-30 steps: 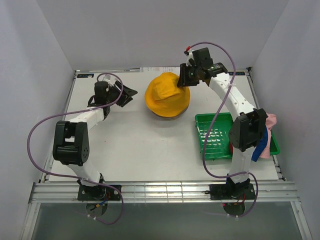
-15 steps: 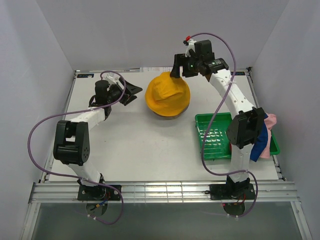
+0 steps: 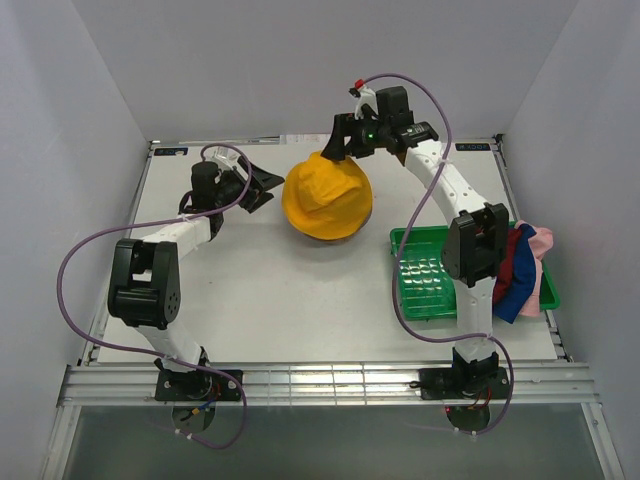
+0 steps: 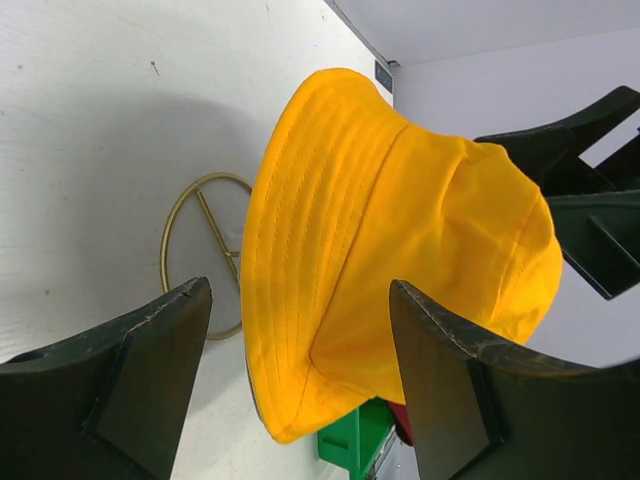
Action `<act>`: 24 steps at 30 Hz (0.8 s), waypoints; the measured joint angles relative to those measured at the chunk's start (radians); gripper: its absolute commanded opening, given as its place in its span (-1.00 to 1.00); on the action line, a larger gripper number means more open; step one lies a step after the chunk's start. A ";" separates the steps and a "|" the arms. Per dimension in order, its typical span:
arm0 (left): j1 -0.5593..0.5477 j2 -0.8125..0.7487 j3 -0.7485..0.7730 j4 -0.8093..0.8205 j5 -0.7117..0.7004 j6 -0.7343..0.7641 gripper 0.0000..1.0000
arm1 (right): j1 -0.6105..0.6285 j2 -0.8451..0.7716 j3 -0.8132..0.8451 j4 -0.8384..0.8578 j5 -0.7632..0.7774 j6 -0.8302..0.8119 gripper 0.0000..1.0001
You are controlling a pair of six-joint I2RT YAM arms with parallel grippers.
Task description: Stack the hats
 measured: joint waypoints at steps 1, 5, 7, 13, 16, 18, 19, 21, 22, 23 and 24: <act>0.000 0.000 -0.002 -0.004 -0.005 0.001 0.63 | 0.003 0.003 0.000 0.006 -0.022 -0.003 0.63; 0.000 -0.002 -0.011 -0.026 -0.027 0.003 0.63 | 0.018 0.016 -0.001 0.029 -0.106 -0.029 0.63; 0.000 -0.002 -0.016 -0.032 -0.036 0.004 0.63 | 0.027 0.018 -0.001 0.032 -0.142 -0.051 0.63; 0.000 -0.013 -0.033 -0.049 -0.053 0.008 0.60 | 0.049 0.028 -0.002 0.034 -0.225 -0.079 0.64; 0.000 -0.014 -0.039 -0.051 -0.058 0.010 0.43 | 0.054 0.029 -0.002 0.034 -0.225 -0.081 0.68; 0.000 -0.014 -0.040 -0.053 -0.060 0.009 0.29 | 0.054 0.029 -0.002 0.031 -0.206 -0.080 0.71; 0.000 -0.014 -0.040 -0.054 -0.062 0.010 0.25 | 0.054 0.029 -0.002 0.027 -0.189 -0.078 0.75; 0.000 -0.014 -0.040 -0.056 -0.063 0.009 0.12 | 0.054 0.029 0.002 0.018 -0.144 -0.071 0.75; 0.000 -0.014 -0.040 -0.056 -0.064 0.010 0.01 | 0.054 0.028 0.002 0.014 -0.123 -0.066 0.75; 0.000 -0.015 -0.041 -0.056 -0.064 0.008 -0.03 | 0.053 0.027 0.002 0.011 -0.103 -0.055 0.76; 0.000 -0.015 -0.043 -0.056 -0.066 0.009 -0.03 | 0.052 0.026 0.002 0.007 -0.083 -0.043 0.75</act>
